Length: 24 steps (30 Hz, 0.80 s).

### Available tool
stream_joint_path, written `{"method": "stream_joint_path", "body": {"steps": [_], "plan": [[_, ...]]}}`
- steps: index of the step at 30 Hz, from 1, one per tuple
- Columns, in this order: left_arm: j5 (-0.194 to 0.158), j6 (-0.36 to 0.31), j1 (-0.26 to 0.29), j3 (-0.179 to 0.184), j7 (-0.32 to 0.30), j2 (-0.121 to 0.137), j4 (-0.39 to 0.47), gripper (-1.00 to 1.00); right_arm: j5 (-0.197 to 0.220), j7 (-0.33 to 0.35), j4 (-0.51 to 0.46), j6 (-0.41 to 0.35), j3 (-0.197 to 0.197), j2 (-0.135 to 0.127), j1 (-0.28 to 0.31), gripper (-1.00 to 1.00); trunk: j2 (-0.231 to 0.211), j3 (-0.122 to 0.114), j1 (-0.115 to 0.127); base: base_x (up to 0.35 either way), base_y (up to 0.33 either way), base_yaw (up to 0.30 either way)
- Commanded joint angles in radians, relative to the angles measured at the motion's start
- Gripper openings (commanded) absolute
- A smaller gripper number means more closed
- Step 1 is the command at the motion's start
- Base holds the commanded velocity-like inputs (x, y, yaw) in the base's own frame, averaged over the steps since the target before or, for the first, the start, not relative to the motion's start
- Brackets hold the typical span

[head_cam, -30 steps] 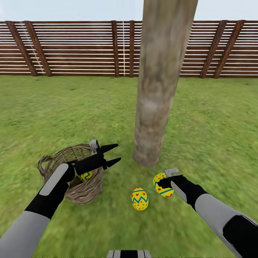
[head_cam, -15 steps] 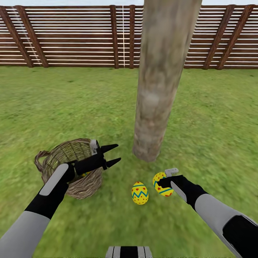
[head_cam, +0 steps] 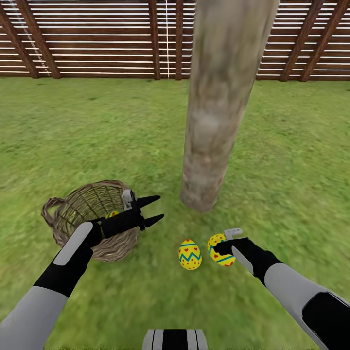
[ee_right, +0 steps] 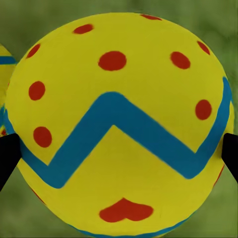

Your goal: Take the three Easter eggs out of the wicker basket on the lawn in the garden, then place them on the lawn next to a single tree (choose any tree) so that all three eggs are next to the same tree and none are left in the basket.

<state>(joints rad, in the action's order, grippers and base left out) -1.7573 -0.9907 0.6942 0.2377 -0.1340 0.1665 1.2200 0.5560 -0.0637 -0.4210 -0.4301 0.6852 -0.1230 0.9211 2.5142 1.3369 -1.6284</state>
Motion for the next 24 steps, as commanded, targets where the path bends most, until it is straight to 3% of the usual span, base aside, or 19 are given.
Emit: {"method": "stream_joint_path", "body": {"steps": [1,5,9,12,15,20,24], "plan": [[0.007,0.0,0.001,0.002,-0.01,0.001,-0.001,1.0,0.01,-0.007,-0.002,-0.004,0.008,-0.001,0.001,-1.0,0.001,0.005,0.0,0.0,0.0,0.0],[0.008,0.0,0.001,0.002,-0.01,0.001,-0.001,1.0,0.009,-0.007,-0.002,0.002,0.008,-0.002,0.001,-1.0,0.002,0.02,-0.002,0.0,0.0,0.0],[0.009,0.0,0.001,0.002,-0.01,0.001,-0.001,1.0,0.009,-0.007,0.0,0.07,0.008,-0.004,-0.016,-1.0,0.002,0.036,-0.004,0.0,0.0,0.0],[0.009,0.0,0.001,0.002,-0.01,0.001,-0.001,1.0,-0.018,-0.008,0.004,0.079,0.008,-0.002,-0.027,-1.0,0.003,0.047,-0.005,0.0,0.0,0.0],[0.009,0.0,0.001,0.002,-0.01,0.0,-0.001,1.0,-0.03,-0.008,0.037,0.167,0.009,-0.001,-0.038,-1.0,0.004,0.059,-0.006,0.0,0.0,0.0],[0.003,0.0,0.001,0.002,-0.01,0.002,-0.003,1.0,-0.046,-0.008,0.077,0.189,0.011,0.002,-0.042,-1.0,0.004,0.059,-0.006,0.0,0.0,0.0],[0.005,0.0,0.001,0.002,-0.009,0.002,-0.01,1.0,-0.048,-0.008,0.071,0.189,0.011,0.002,-0.042,-1.0,0.004,0.059,-0.006,0.248,0.0,0.0]]}}
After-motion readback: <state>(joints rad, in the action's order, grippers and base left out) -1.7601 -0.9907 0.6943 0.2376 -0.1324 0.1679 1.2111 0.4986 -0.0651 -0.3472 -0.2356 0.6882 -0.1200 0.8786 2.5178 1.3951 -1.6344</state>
